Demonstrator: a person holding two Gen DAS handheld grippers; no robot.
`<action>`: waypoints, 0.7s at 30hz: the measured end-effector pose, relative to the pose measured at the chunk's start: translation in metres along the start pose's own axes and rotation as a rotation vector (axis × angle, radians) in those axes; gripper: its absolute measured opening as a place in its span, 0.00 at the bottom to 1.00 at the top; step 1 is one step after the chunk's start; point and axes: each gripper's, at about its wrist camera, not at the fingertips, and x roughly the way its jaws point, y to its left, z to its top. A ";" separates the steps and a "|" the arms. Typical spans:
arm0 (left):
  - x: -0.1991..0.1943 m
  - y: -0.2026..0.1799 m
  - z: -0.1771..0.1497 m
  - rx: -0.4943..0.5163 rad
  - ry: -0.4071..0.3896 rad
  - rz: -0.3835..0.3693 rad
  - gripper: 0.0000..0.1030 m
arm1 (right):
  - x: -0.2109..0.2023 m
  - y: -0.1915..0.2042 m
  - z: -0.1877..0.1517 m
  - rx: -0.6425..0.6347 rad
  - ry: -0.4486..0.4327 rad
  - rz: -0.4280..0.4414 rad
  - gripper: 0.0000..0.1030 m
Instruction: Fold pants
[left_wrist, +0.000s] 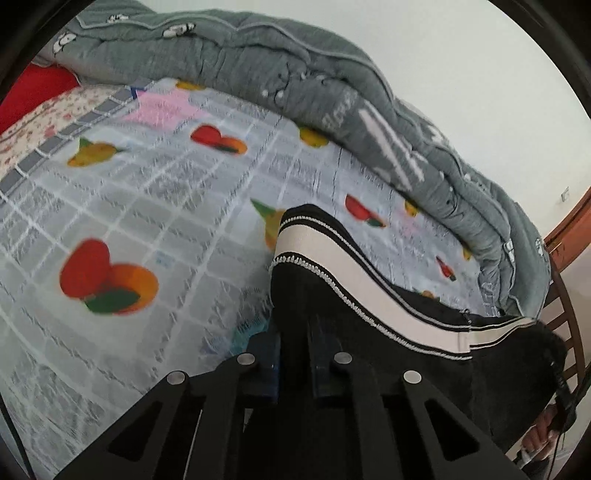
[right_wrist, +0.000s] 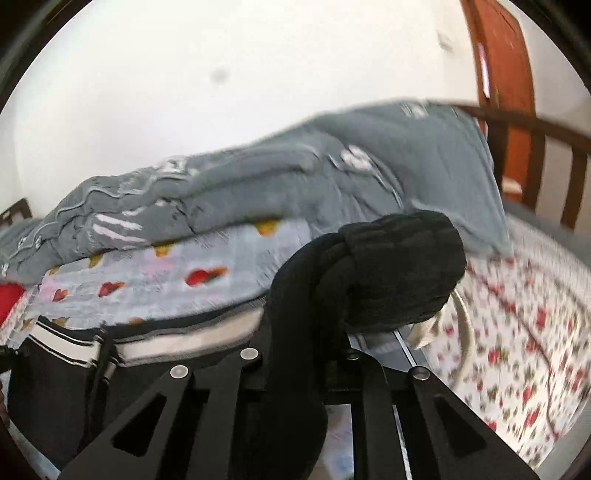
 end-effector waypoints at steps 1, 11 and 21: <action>-0.004 0.005 0.004 -0.001 -0.012 -0.001 0.11 | -0.003 0.009 0.005 -0.012 -0.016 0.006 0.12; -0.034 0.078 0.049 -0.026 -0.095 0.144 0.11 | 0.008 0.085 0.022 -0.040 -0.044 0.184 0.12; -0.006 0.108 0.048 -0.044 -0.057 0.218 0.15 | 0.101 0.069 -0.042 -0.037 0.290 0.100 0.20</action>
